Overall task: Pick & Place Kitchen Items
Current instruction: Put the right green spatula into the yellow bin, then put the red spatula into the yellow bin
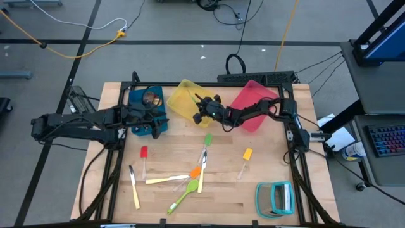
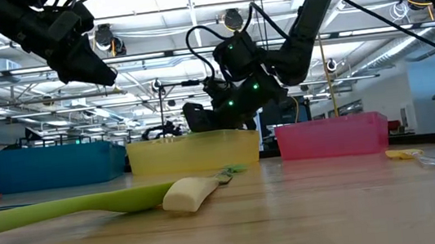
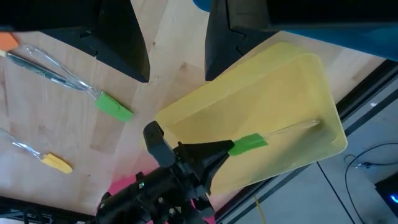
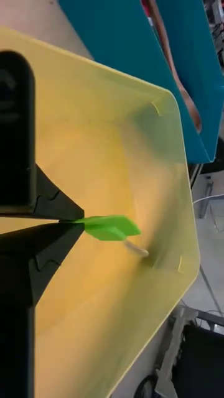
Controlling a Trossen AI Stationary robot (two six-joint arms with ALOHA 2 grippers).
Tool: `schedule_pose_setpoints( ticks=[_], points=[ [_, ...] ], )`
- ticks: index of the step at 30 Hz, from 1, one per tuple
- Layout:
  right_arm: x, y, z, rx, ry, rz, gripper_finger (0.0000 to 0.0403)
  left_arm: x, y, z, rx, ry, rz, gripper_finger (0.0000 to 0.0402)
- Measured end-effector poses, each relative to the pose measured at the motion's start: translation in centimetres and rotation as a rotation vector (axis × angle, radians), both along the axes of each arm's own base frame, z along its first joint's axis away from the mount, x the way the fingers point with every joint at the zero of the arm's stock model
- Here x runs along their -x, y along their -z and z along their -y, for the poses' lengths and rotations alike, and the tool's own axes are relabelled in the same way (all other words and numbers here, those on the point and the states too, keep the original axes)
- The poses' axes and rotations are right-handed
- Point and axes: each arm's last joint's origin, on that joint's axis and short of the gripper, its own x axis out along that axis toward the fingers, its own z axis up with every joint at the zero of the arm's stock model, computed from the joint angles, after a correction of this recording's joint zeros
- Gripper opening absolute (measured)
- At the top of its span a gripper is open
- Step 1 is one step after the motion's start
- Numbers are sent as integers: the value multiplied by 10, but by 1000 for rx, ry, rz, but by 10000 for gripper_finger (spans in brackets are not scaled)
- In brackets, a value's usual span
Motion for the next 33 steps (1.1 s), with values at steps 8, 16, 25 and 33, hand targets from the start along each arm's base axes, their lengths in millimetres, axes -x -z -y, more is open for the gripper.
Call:
schedule_pose_setpoints(
  ticks=[8,16,25,33],
  points=[
    [-1,0,-1,-5,-82,-12,78,0,0,0,0,0,1,159],
    [-4,-9,-7,134,-147,-40,138,0,0,0,3,-2,1,159],
    [-4,-60,-44,259,-264,-35,159,0,0,0,7,-5,3,159],
    [7,-91,-90,287,-406,-145,173,2,4,2,79,-39,-12,159]
  ],
)
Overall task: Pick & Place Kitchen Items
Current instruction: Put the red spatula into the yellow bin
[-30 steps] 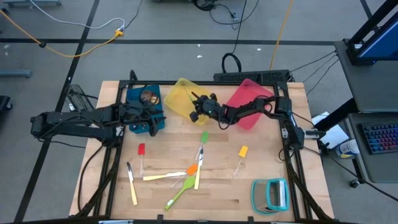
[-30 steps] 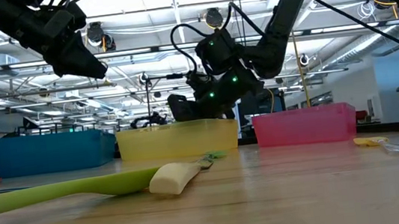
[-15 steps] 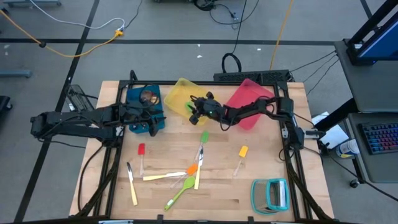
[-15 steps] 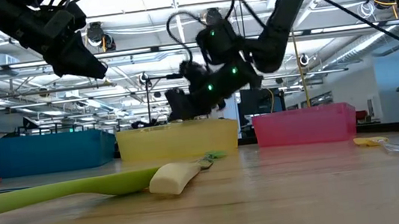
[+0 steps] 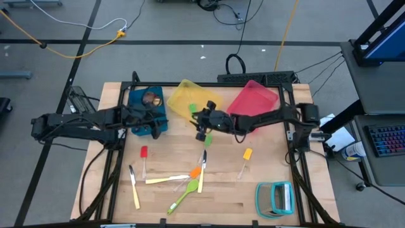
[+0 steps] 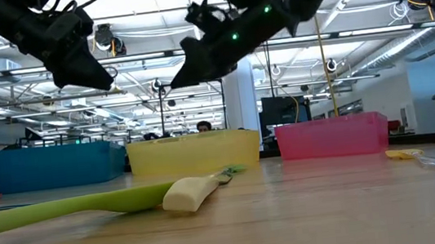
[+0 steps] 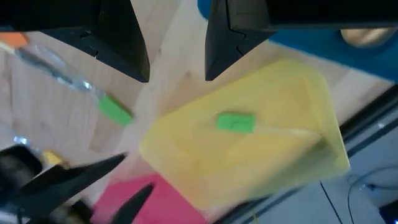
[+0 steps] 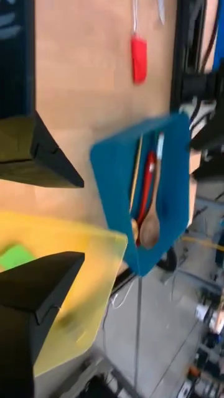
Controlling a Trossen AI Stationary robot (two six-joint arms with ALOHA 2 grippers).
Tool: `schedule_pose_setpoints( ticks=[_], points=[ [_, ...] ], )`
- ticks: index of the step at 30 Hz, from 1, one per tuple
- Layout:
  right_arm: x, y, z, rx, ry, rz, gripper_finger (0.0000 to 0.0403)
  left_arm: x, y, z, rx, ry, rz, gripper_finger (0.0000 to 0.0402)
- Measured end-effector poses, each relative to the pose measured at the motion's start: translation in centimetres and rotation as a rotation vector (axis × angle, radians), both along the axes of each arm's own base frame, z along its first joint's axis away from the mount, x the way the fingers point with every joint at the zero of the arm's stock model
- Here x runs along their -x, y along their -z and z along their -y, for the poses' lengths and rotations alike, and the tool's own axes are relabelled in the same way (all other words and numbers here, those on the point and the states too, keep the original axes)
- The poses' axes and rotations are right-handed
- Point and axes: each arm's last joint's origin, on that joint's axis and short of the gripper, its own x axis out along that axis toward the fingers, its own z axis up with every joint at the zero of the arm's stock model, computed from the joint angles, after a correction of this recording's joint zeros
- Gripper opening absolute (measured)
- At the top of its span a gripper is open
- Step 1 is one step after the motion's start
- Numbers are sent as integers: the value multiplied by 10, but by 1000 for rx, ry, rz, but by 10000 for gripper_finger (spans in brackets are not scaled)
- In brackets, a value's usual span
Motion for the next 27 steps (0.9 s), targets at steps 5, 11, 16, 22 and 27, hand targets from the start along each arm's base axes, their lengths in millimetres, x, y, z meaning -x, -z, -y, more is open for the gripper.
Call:
schedule_pose_setpoints(
  ticks=[5,11,16,22,27],
  points=[
    [4,0,-21,38,-68,-88,188,4,7,10,85,4,-64,159],
    [9,11,-30,38,-95,-207,209,6,12,27,222,-8,-87,159],
    [7,7,-30,110,-126,-187,211,7,16,42,333,-17,-112,159],
    [2,-5,-21,209,-131,-90,207,4,29,64,494,-65,-196,159],
    [0,-9,-9,234,-215,-46,208,3,40,78,660,-133,-296,159]
  ],
)
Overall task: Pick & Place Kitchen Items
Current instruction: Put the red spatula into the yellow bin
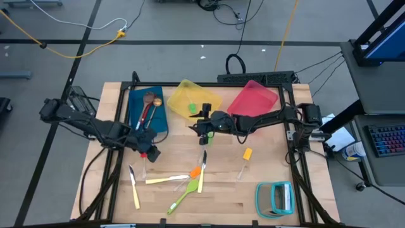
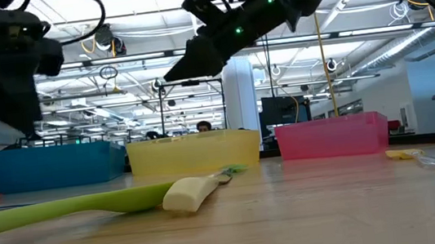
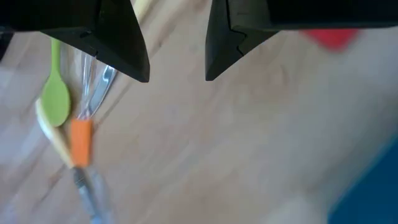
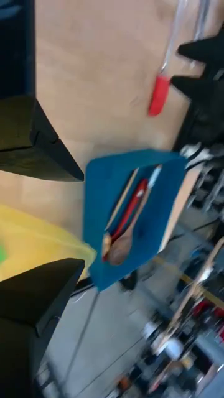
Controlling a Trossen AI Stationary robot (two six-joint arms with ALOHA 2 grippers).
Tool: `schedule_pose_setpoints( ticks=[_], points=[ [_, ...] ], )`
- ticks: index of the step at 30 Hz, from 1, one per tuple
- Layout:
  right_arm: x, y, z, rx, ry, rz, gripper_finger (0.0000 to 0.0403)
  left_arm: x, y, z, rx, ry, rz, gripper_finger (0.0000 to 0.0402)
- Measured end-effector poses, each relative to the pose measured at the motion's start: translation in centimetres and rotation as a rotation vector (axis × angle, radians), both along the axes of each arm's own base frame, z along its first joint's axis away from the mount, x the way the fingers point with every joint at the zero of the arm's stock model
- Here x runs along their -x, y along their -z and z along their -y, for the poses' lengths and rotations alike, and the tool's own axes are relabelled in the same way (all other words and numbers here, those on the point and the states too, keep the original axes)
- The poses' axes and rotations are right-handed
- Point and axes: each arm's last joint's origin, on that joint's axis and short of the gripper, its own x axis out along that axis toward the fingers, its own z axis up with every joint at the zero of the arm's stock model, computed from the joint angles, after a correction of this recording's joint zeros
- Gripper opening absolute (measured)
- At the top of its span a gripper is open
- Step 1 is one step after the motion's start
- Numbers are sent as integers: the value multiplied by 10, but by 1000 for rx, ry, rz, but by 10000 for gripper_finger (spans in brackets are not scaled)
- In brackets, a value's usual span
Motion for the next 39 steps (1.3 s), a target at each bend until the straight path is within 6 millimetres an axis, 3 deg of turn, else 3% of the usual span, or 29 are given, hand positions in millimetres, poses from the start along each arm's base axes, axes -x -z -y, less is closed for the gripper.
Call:
schedule_pose_setpoints(
  ticks=[5,14,20,27,39],
  points=[
    [-1,-3,10,-36,-108,37,203,8,11,6,67,-142,-159,159],
    [3,6,13,-133,-91,14,201,24,28,10,45,-350,-469,159],
    [9,19,2,-183,-101,-16,200,20,39,9,-55,-436,-507,159],
    [8,19,-13,-173,-143,-17,199,15,51,10,-98,-451,-588,159],
    [8,16,-14,-154,-153,6,196,5,57,11,-56,-458,-554,159]
  ],
)
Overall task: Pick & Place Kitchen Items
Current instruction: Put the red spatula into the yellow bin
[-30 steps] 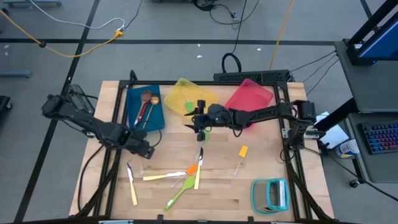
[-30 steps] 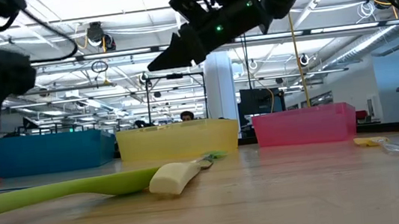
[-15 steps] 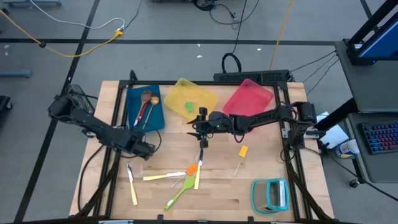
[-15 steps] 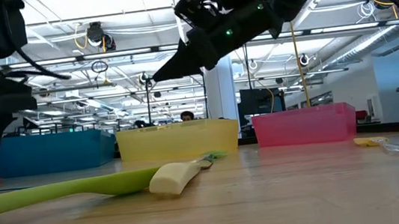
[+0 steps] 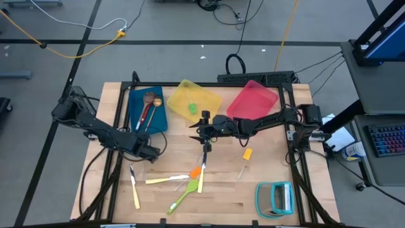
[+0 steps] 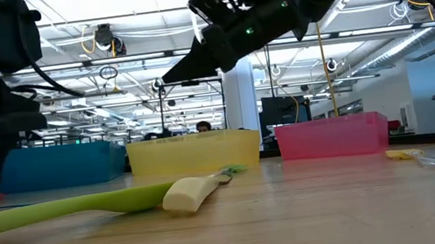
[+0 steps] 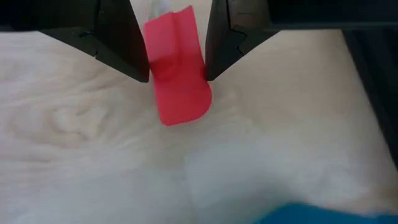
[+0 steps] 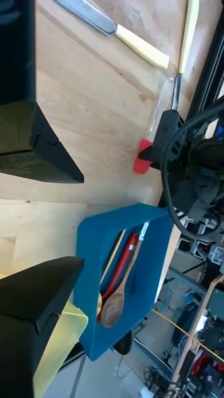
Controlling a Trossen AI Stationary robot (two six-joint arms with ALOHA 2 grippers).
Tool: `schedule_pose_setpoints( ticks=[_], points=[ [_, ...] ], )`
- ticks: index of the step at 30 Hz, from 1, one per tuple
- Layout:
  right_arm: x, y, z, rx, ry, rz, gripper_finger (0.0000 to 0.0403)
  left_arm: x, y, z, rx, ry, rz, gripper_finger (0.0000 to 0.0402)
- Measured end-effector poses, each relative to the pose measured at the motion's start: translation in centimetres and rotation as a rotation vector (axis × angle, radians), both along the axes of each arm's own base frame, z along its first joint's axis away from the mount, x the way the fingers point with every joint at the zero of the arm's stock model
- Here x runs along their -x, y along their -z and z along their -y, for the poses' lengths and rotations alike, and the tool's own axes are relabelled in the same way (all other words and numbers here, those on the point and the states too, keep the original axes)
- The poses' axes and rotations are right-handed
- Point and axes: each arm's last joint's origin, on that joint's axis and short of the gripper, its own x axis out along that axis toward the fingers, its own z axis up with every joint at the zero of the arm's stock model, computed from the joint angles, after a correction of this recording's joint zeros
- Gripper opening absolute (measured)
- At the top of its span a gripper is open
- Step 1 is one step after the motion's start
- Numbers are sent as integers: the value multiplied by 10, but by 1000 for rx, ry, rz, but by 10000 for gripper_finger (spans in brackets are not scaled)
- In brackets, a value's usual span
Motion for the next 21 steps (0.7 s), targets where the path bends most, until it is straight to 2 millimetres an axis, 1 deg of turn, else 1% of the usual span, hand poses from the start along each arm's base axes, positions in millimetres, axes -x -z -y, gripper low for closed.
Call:
schedule_pose_setpoints(
  ticks=[4,7,12,14,21],
  points=[
    [-1,-2,0,21,-6,20,196,2,6,0,29,-4,15,159],
    [-1,-3,0,46,-13,28,196,5,16,-1,42,-1,44,159],
    [-1,-4,1,72,-20,39,196,8,17,0,39,-12,45,155],
    [-1,-5,1,72,-18,46,196,8,16,1,40,-7,54,142],
    [-1,-5,2,71,-16,47,196,8,15,1,30,14,74,68]
  ],
)
